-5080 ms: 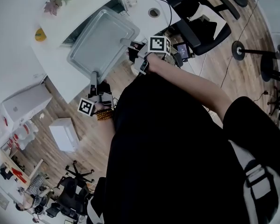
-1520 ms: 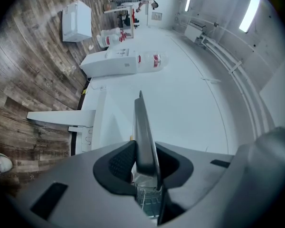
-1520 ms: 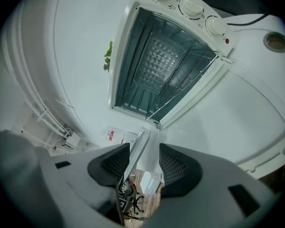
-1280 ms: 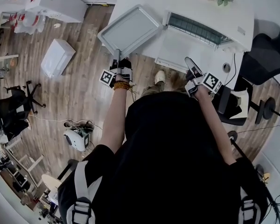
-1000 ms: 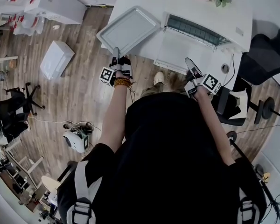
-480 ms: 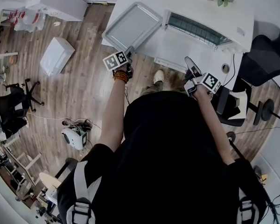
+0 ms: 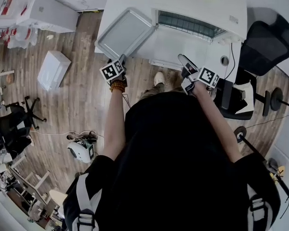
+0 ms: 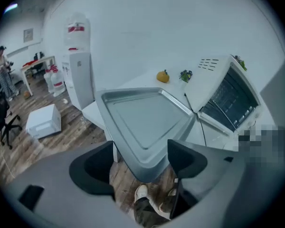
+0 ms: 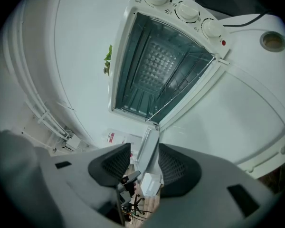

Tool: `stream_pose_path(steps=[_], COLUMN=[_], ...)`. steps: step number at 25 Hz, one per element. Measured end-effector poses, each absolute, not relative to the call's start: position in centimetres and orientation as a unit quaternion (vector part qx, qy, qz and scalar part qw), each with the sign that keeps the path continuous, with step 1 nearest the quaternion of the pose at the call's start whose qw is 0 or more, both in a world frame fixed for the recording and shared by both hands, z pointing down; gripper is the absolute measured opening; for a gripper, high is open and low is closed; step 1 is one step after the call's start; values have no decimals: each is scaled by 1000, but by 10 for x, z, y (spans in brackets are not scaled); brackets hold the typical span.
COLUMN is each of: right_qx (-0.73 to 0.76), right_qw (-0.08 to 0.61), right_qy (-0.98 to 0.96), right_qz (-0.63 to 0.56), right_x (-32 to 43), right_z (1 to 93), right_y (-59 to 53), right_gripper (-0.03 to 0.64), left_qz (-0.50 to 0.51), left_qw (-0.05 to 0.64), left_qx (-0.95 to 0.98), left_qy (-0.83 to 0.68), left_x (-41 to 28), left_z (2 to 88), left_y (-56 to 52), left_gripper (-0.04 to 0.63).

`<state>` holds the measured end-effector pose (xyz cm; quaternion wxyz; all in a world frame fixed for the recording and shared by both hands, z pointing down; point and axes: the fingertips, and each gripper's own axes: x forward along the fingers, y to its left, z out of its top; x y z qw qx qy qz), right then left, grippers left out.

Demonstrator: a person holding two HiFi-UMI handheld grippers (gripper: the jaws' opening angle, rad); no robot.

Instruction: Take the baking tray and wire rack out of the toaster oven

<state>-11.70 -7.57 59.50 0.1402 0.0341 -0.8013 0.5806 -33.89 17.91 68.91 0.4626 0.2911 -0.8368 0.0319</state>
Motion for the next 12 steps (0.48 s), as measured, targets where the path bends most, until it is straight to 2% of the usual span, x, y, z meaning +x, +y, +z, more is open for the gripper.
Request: stream_pose_path(steps=[6,12], right_qx=[45,88], right_qw=[135,116], right_qy=[-803,-798], right_qz=[579,585], right_x=[-110,-108], right_z=[595,603], right_y=[-78,-98], right_gripper=[192,192], left_qz=[112,52], left_qw=[421,381], left_qx=[309,376], left_qy=[-846,-843], left_x=[-345,-326], left_z=[668,634], left_y=[170,149], left_gripper=[337,337])
